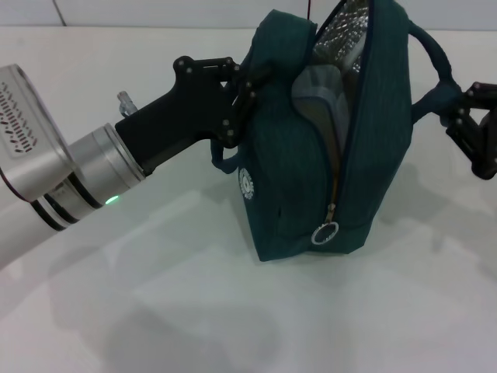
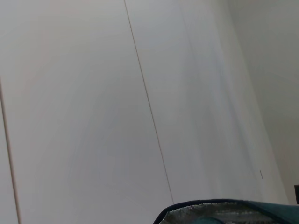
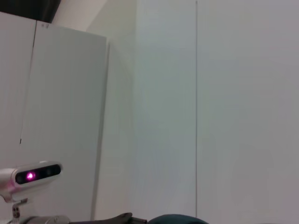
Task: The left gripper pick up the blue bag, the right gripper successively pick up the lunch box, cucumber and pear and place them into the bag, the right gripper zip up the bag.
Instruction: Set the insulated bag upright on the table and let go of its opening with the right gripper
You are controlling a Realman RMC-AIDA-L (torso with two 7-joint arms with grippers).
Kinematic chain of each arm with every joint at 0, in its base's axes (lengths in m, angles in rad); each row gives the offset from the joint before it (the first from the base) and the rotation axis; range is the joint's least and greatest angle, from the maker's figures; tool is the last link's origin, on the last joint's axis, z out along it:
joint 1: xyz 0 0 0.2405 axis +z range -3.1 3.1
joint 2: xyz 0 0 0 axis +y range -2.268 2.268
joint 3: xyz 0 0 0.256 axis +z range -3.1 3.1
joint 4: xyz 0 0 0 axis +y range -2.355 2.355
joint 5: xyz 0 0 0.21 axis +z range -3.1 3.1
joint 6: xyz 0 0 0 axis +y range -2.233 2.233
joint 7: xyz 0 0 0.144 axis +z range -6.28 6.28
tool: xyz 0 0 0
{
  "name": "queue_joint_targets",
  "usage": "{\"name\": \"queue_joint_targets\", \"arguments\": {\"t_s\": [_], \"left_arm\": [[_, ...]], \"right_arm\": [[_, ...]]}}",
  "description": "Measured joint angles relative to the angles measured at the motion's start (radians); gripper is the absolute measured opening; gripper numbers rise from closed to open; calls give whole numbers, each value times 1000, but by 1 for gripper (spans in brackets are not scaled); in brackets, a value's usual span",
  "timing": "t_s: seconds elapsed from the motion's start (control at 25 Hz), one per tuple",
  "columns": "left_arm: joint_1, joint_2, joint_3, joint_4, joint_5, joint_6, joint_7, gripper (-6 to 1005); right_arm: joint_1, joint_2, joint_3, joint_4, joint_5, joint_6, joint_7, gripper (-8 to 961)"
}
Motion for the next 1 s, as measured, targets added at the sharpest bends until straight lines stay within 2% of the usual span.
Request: {"name": "queue_joint_targets", "arguments": {"t_s": [0.12, 0.28, 0.48, 0.8, 1.0], "left_arm": [[2, -2, 0, -3, -1, 0, 4, 50], [3, -3, 0, -29, -21, 3, 2, 51], [5, -3, 1, -73, -35, 8, 25, 51], [26, -3, 72, -103, -27, 122, 104, 52], [36, -3, 71, -105, -34, 99, 105, 53]], "right_arm": [[-6, 8, 1, 12, 13, -9, -25, 65], [-4, 9, 1, 40, 27, -30, -14, 65], [-8, -3, 2, 75, 17, -15, -35, 65], [-10, -1, -6, 101, -2, 8, 31, 65], [-8, 4, -7, 110, -37, 21, 49, 74]]}}
